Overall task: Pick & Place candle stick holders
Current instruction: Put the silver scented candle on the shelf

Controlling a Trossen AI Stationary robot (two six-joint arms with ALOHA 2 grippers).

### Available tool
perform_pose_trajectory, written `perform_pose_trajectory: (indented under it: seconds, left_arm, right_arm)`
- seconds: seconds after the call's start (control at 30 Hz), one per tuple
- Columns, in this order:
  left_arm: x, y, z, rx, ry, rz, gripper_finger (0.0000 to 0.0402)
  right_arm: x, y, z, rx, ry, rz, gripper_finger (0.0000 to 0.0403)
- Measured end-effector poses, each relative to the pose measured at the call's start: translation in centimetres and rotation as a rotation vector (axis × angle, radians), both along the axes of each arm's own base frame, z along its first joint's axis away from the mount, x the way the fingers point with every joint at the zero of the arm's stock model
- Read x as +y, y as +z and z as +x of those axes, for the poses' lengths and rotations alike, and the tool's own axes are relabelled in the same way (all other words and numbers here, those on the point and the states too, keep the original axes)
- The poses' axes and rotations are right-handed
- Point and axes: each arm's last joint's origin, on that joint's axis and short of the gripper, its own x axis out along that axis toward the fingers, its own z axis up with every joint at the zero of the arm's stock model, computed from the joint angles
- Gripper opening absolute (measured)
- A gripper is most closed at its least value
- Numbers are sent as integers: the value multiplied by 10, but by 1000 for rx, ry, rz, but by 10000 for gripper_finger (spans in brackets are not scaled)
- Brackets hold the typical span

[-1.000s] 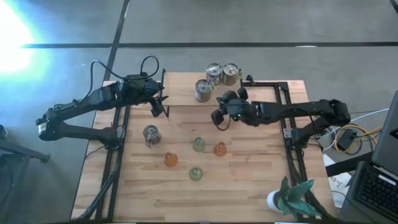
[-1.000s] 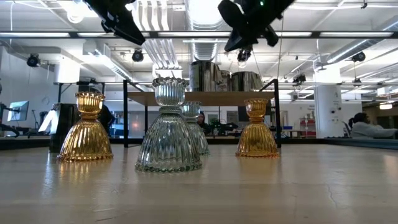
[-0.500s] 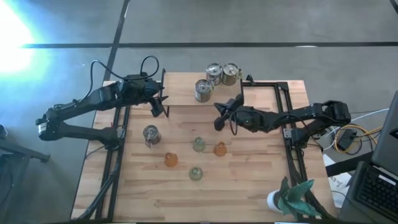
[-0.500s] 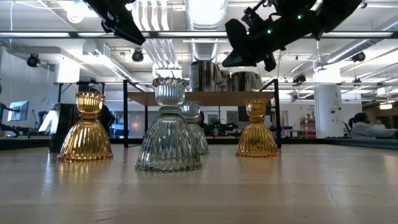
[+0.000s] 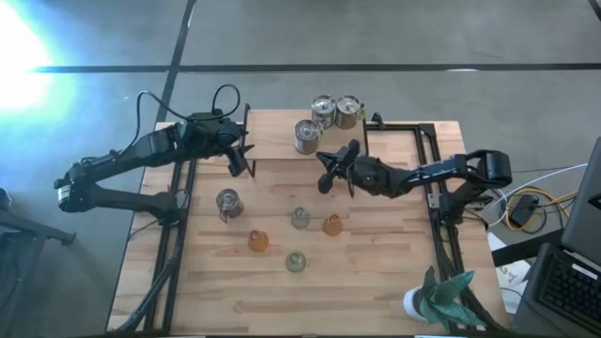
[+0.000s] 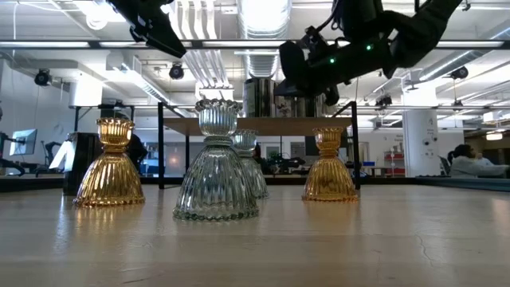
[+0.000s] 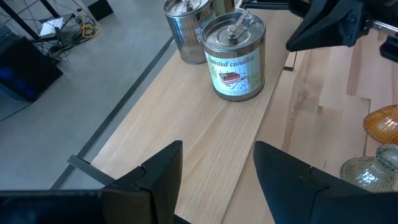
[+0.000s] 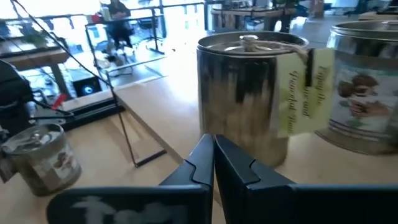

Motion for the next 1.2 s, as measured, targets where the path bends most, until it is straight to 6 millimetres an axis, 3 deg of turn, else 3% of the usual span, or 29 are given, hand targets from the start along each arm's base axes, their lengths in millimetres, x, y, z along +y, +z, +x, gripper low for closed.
perform_pose_trajectory:
  seconds: [0.2,0.77,1.2]
  left_arm:
    - [0,0,0,0,0,0,202]
    - [0,0,0,0,0,0,202]
    - [0,0,0,0,-1,0,202]
  right_arm:
    - [-16,-6,9,4,29,1,8]
    - [-48,4,16,-2,59,-30,8]
    - [-67,6,36,28,68,-42,8]
